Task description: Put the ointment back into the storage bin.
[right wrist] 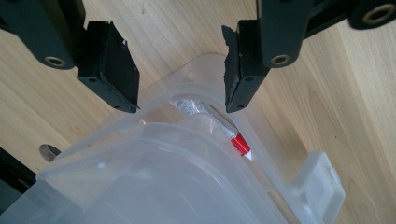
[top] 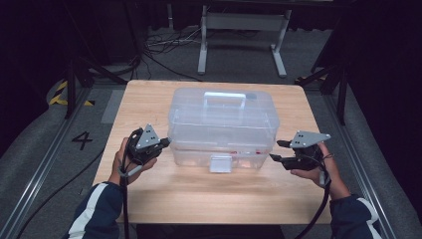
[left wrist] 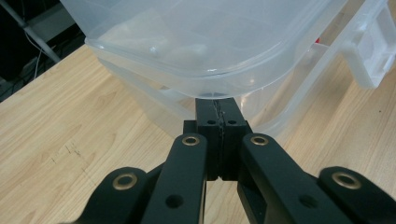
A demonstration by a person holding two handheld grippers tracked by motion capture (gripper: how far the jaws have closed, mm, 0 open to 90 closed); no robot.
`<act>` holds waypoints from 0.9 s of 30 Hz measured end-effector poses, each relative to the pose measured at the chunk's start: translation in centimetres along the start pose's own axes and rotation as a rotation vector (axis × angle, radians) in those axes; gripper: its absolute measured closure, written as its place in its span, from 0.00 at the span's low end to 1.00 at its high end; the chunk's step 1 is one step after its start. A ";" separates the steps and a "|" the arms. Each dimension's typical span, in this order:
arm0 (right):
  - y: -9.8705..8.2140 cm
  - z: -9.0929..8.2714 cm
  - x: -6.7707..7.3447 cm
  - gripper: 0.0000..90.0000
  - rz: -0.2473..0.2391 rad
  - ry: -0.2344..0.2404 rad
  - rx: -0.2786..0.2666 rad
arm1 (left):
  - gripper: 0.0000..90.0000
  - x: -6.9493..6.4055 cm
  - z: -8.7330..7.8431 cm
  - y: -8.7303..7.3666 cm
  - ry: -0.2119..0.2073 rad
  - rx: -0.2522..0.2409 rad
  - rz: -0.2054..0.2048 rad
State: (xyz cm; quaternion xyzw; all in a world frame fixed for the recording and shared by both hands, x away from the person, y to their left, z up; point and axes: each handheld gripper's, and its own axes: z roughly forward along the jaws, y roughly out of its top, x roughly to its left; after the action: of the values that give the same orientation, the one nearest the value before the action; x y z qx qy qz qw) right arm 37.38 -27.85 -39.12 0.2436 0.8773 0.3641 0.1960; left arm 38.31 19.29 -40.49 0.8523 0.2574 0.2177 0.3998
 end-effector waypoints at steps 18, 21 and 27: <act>-0.4 0.2 -0.1 0.48 0.021 -0.011 0.008 | 1.00 -0.1 0.4 -0.8 0.012 0.049 0.011; -0.5 0.2 -0.1 0.48 0.026 -0.010 0.011 | 1.00 -0.1 0.4 -0.9 0.012 0.049 0.007; -0.5 0.4 0.0 0.48 0.024 -0.004 0.017 | 1.00 -0.1 0.5 -1.1 0.016 0.058 0.005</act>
State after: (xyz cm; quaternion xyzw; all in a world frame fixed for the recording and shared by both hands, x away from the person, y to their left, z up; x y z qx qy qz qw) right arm 37.41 -27.99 -39.76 0.2565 0.8771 0.3584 0.1911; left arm 38.20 19.58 -41.66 0.8625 0.2647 0.2177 0.3723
